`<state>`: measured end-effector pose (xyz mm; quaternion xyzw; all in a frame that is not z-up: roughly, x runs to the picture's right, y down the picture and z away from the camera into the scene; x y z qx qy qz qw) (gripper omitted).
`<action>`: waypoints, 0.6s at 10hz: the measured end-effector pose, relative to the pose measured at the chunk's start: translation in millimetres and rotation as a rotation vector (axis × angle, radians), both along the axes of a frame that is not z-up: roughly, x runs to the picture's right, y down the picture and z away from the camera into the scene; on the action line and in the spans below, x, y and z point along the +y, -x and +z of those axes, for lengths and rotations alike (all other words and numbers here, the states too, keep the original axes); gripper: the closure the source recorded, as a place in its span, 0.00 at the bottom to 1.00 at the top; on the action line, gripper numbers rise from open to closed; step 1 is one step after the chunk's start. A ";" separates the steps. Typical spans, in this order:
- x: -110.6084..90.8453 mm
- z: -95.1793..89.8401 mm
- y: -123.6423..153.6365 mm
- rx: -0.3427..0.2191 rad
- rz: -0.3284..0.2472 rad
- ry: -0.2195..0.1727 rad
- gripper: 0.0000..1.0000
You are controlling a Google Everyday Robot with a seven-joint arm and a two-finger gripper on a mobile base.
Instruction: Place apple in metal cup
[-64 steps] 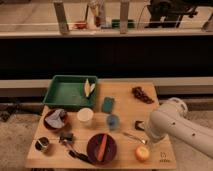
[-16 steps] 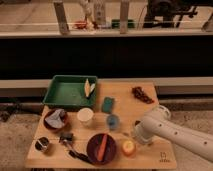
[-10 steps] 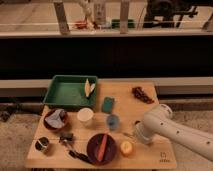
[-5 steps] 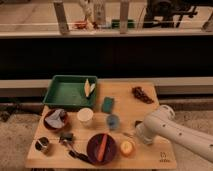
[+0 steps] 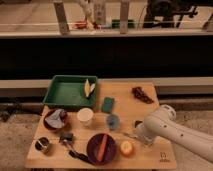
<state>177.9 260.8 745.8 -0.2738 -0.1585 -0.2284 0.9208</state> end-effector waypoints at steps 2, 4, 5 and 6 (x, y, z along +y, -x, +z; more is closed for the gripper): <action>1.5 -4.6 -1.3 -0.021 0.002 0.024 0.20; 10.0 -6.9 6.9 -0.037 -0.024 0.053 0.20; 14.4 -6.8 12.1 -0.037 -0.040 0.062 0.20; 19.9 -6.5 16.1 -0.027 -0.057 0.068 0.20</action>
